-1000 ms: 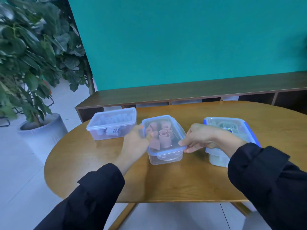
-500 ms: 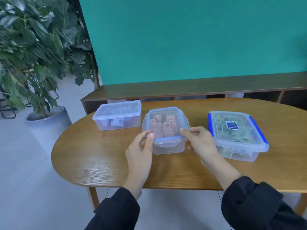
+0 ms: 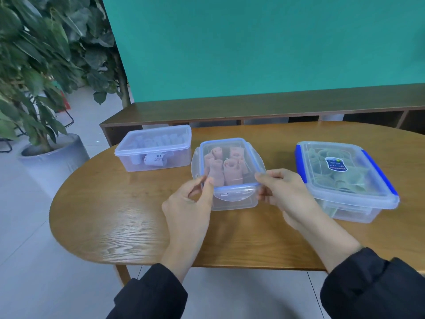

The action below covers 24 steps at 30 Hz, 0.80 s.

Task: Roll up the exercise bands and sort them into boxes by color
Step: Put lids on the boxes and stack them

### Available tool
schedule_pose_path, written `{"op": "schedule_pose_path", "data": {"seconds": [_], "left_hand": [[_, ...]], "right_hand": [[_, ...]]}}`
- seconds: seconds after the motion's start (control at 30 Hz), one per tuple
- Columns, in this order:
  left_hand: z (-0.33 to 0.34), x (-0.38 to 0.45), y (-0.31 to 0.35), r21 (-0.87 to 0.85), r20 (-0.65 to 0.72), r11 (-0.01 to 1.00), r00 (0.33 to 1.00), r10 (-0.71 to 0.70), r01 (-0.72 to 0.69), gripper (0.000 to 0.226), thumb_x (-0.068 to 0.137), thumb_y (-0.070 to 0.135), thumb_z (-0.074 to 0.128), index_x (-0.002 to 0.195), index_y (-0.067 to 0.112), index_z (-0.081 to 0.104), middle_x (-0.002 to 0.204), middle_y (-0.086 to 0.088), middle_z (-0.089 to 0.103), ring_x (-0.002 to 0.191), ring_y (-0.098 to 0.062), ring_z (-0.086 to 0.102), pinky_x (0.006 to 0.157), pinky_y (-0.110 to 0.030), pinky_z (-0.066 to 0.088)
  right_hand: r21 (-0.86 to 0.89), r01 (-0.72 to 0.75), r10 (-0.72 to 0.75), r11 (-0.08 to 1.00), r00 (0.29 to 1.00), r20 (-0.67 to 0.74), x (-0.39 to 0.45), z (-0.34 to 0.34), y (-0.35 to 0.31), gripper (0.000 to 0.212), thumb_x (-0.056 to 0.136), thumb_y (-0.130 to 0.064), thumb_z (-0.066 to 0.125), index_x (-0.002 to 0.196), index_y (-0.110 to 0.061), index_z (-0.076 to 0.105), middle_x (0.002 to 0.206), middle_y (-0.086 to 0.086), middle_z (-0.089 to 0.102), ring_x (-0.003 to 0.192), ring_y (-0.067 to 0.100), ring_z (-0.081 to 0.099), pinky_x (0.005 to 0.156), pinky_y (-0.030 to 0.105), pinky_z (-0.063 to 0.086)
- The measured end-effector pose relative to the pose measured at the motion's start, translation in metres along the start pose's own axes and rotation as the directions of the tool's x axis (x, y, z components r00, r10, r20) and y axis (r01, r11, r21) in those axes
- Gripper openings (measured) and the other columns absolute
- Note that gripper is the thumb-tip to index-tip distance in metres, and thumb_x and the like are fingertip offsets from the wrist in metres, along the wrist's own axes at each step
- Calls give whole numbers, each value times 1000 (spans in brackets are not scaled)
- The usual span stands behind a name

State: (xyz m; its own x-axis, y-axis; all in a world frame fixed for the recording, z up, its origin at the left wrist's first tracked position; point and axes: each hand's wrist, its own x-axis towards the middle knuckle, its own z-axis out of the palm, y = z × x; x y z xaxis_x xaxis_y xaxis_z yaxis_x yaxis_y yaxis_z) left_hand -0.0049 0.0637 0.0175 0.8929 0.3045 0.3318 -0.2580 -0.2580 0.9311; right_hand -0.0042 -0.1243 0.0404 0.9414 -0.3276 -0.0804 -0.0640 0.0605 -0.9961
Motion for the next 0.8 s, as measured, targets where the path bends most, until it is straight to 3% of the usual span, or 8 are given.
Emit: {"op": "schedule_pose_path", "data": {"seconds": [0.23,0.43,0.5,0.63,0.7,0.8], "left_hand": [[-2,6,-3,-106,87,990,993,-85,94,20,84,41,81,104,36,78,90,15,78,89,-3,73,89,-43,60],[1,9,1,-150,153,983,985,-83,106,24,99,28,64,121,32,73,98,26,74,84,5,69,68,-31,62],[-6,19,1,-110,163,987,982,-97,116,23,99,33,63,118,35,74,98,26,74,82,-1,71,78,-39,63],[-28,39,-12,-93,87,980,982,-166,174,27,83,58,64,109,54,72,117,20,73,112,-10,68,102,-47,53],[-35,41,-10,-81,13,987,990,-138,139,31,89,51,63,119,47,70,122,20,70,118,-7,63,107,-45,49],[-35,30,1,107,-44,994,998,37,-32,35,97,42,60,130,34,66,131,13,64,124,-10,57,110,-45,45]], "right_hand": [[67,-16,13,998,999,46,-5,-2,0,26,94,-13,71,110,3,59,68,9,57,55,16,57,72,37,59],[138,-104,84,985,986,141,-15,0,-7,14,93,-9,71,95,3,64,71,11,55,60,17,58,73,36,60],[172,-169,125,971,963,239,-32,7,-6,12,90,-6,73,92,2,64,71,11,58,63,19,62,72,35,62],[-17,-224,208,974,872,443,-62,13,-6,27,91,-27,74,103,-3,66,71,8,56,70,23,68,70,33,61],[-94,-181,204,979,898,389,-60,7,-8,46,89,-46,71,113,-8,66,76,9,57,70,23,67,72,34,62],[-224,-101,135,969,981,139,-45,0,-6,80,80,-72,65,128,-8,53,101,13,66,79,24,74,78,40,63]]}}
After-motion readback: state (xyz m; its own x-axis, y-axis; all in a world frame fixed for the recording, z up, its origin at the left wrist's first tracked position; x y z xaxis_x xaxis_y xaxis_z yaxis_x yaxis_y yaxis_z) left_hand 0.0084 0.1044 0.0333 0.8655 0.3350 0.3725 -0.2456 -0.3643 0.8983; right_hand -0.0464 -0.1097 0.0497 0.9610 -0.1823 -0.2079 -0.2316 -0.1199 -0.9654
